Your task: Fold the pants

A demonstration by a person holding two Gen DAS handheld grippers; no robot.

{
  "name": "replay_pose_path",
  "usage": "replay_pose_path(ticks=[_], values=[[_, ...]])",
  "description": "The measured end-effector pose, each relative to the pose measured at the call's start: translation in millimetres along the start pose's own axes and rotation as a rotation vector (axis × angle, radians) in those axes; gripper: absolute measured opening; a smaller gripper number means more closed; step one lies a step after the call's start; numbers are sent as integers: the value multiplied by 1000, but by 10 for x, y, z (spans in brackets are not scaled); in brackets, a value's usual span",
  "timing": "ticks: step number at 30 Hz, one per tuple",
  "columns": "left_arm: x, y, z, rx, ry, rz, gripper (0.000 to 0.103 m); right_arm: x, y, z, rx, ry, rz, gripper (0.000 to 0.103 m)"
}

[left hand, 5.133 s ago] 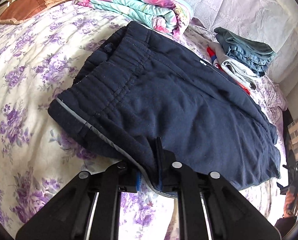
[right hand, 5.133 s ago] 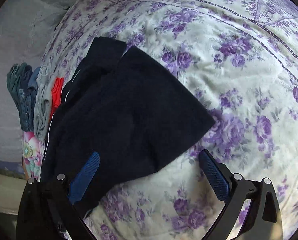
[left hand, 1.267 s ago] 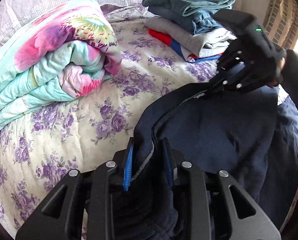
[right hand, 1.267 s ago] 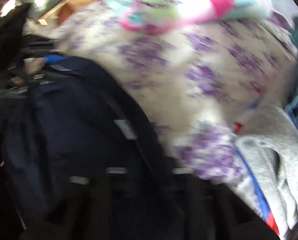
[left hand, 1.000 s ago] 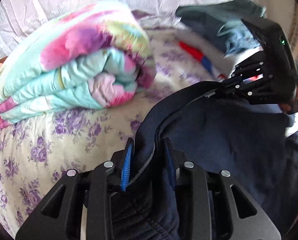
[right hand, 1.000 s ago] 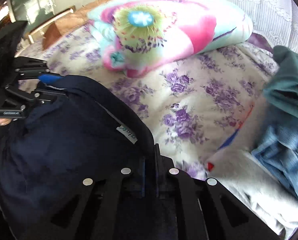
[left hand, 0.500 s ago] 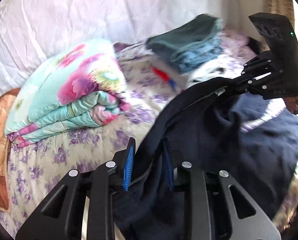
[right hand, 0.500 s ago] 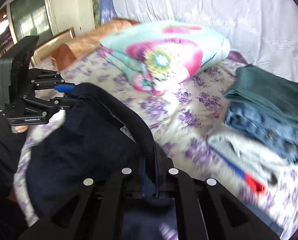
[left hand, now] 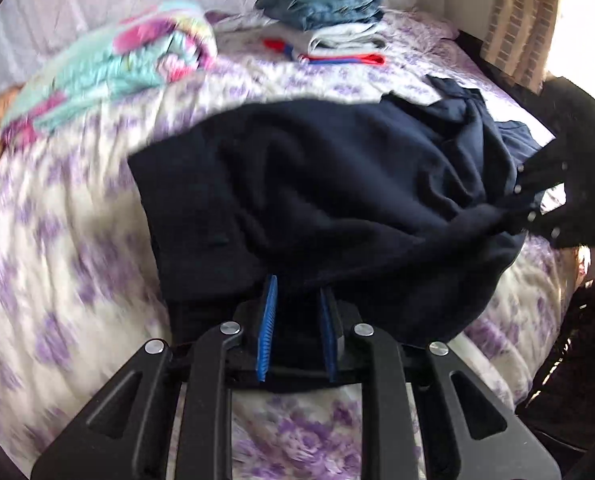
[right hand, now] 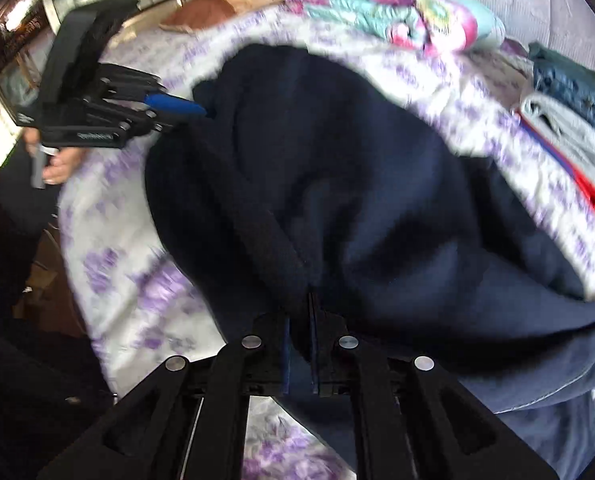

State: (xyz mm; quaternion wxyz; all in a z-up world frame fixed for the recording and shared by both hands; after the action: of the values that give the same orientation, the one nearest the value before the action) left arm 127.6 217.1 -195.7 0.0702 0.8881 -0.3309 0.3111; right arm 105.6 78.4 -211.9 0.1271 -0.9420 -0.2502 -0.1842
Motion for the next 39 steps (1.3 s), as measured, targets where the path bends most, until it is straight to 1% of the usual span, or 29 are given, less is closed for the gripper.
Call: replay_pose_path(ticks=[3,5,8,10,11,12,13,14,15,16,17,18,19,20,21,22,25,26,27,28,29,30,32,35,37,39], values=[[-43,18,-129,1,31,-33,19,19,25,-30,31,27,49,9],[-100,-4,-198,13,34,-47,19,32,36,-89,52,42,76,9],[-211,-38,-309,29,39,-82,20,-6,-12,-151,64,72,64,9],[-203,-61,-459,51,67,-98,20,-65,-83,-219,84,79,49,9],[-185,-55,-507,59,82,-96,24,-91,-109,-224,91,76,39,9],[-161,-20,-566,57,103,-85,35,-120,-118,-224,89,73,29,9],[-128,25,-595,52,118,-72,42,-114,-94,-211,84,71,26,9],[-102,50,-589,52,121,-64,57,-128,-85,-201,84,66,28,9],[-75,73,-541,50,109,-61,62,-138,-88,-203,87,63,32,9],[-62,86,-480,40,91,-66,62,-140,-85,-209,91,64,36,9],[-47,95,-395,11,70,-90,62,-149,-88,-216,91,68,36,9],[-35,96,-356,-32,66,-123,63,-155,-93,-225,84,74,28,9],[-16,107,-308,-108,68,-181,63,-156,-100,-229,74,82,16,9],[-9,115,-240,-200,62,-260,68,-164,-112,-209,65,88,9,9],[-21,98,-192,-234,51,-320,71,-155,-104,-200,60,93,5,9],[-29,69,-147,-251,46,-377,71,-146,-102,-195,58,97,5,9],[7,-33,-90,-274,67,-516,71,-141,-92,-181,69,102,16,10],[40,-121,-64,-268,84,-573,70,-135,-87,-177,73,102,20,10],[44,-179,-25,-255,83,-610,60,-134,-84,-179,76,104,22,10],[29,-248,59,-243,62,-666,52,-135,-89,-187,79,108,24,10],[6,-305,119,-223,45,-706,37,-136,-93,-195,79,113,23,10],[-3,-330,133,-217,49,-728,26,-134,-98,-208,81,118,24,10],[21,-335,104,-244,88,-768,16,-132,-101,-247,89,123,32,10],[-5,-241,-162,-178,151,-762,14,-141,-100,-345,116,124,48,10],[-81,-165,-330,-166,182,-769,14,-173,-103,-403,131,121,47,10],[-177,-93,-390,-164,186,-781,14,-215,-104,-384,128,112,34,11]])
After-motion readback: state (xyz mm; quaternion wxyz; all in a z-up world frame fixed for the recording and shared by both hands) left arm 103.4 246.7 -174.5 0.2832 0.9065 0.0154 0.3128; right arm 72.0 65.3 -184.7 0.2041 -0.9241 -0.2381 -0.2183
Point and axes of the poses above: each gripper's, at about its wrist camera, not at the fingertips, and z roughly the way its jaws point, y to its right, x to its top, the point moved 10 cm from there along z, roughly the way its jaws point, and after that the axes turned 15 degrees about z, right-handed, at the moved point
